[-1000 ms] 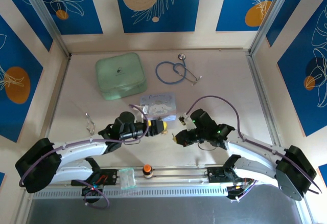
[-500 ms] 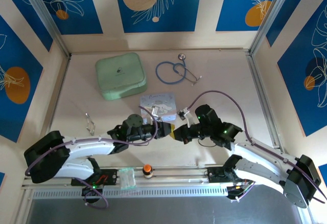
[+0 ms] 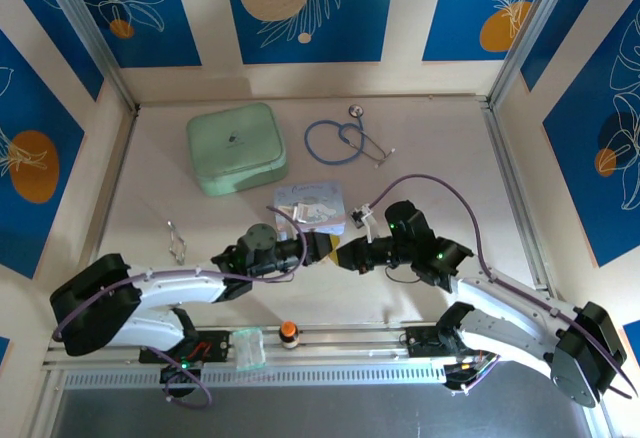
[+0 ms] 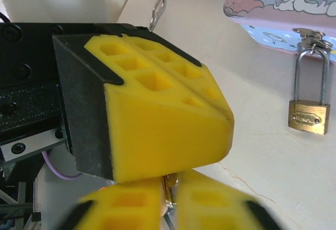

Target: Unlock the padlock with the key

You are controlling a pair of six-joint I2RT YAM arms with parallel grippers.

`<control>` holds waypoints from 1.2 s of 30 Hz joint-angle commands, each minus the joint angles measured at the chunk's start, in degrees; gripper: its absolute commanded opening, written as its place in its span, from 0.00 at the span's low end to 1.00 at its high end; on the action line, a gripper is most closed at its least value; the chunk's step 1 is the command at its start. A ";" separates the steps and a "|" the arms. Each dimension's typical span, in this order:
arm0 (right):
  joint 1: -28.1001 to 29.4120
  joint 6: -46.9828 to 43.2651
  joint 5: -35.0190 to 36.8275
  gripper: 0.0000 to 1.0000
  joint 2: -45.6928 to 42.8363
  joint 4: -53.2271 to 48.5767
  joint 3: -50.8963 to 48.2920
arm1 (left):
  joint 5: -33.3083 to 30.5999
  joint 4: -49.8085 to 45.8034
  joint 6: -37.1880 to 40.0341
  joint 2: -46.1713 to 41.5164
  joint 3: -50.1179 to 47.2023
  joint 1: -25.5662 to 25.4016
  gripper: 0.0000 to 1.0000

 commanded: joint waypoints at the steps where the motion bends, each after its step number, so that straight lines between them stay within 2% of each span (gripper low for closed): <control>1: -1.33 7.50 -1.46 0.72 -1.03 7.52 -1.69 | -3.10 -0.96 -1.41 -2.97 -1.00 -0.42 0.00; 2: -1.66 10.35 -1.66 0.77 -1.55 10.21 -2.75 | -4.58 -1.10 -2.00 -3.77 -1.22 -0.42 0.00; 6: -1.37 22.16 0.29 0.77 -3.01 26.35 -7.69 | -11.59 1.18 -5.25 -6.58 -2.77 -0.42 0.00; 12: -0.09 26.63 3.64 0.60 -2.46 32.28 -6.52 | -16.37 3.00 -6.61 -9.04 -1.95 -0.58 0.00; 23: 2.28 25.99 4.83 0.42 1.70 35.55 -5.43 | -17.24 4.24 -7.95 -9.00 -1.07 -0.86 0.00; 31: 2.76 25.33 5.09 0.37 4.66 37.16 -4.56 | -16.98 4.40 -8.29 -9.26 -0.63 -1.30 0.00; 34: 2.75 25.27 4.94 0.30 5.28 38.47 -4.64 | -17.01 3.40 -8.42 -9.78 -0.54 -1.37 0.00; 36: 2.97 24.81 5.05 0.29 5.54 38.26 -4.37 | -17.28 4.02 -8.67 -9.90 -0.90 -1.39 0.00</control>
